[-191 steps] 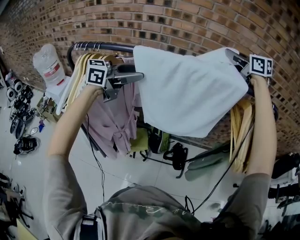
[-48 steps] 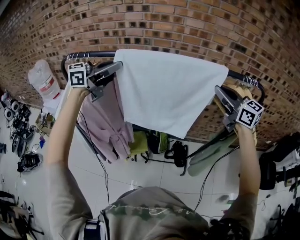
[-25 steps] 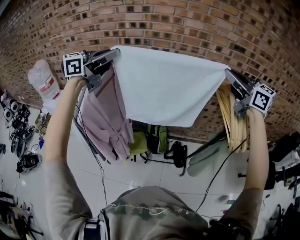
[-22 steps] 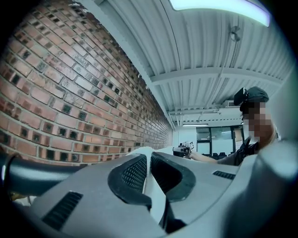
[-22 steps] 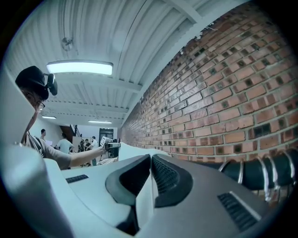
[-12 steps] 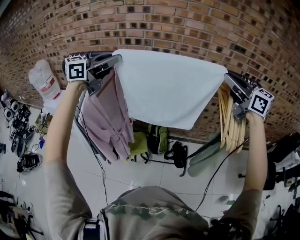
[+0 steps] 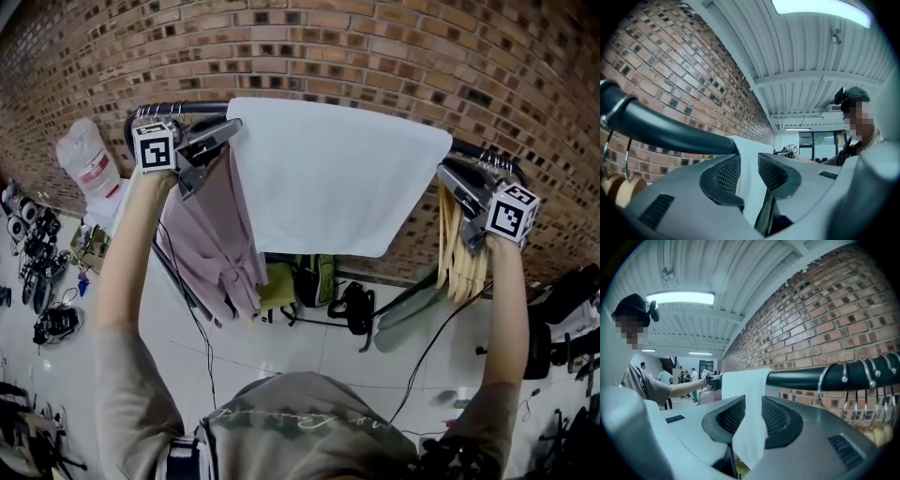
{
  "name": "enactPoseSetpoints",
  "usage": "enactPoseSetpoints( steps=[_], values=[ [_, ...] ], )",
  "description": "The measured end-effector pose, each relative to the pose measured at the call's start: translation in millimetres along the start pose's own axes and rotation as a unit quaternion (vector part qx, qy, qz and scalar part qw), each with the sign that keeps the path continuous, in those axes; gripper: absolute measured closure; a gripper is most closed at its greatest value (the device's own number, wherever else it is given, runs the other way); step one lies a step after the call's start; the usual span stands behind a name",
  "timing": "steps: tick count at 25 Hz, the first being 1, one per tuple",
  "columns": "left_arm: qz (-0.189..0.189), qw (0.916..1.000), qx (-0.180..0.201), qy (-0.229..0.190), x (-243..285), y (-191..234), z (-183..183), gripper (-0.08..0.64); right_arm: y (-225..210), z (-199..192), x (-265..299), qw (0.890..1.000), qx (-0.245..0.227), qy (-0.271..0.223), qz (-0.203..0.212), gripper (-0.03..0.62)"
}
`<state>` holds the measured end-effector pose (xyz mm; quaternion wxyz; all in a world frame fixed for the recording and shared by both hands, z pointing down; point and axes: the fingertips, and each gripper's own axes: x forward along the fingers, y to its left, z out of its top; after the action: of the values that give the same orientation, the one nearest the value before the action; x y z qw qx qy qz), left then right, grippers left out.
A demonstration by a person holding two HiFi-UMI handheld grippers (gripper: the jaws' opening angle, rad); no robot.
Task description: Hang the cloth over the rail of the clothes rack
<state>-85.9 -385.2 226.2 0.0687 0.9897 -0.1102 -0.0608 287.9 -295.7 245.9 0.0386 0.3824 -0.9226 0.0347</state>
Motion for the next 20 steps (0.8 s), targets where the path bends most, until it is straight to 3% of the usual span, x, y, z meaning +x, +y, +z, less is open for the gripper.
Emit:
enactPoseSetpoints(
  steps=[11,20],
  values=[
    [0.012,0.9998,-0.01,-0.01,-11,9,-15,0.459,-3,-55,18,0.996,-0.017,0.071,-0.046,0.508],
    [0.013,0.9996,-0.024,-0.011,-16,9,-28,0.459,-23,-65,-2,0.994,0.023,0.026,-0.105,0.508]
  ],
)
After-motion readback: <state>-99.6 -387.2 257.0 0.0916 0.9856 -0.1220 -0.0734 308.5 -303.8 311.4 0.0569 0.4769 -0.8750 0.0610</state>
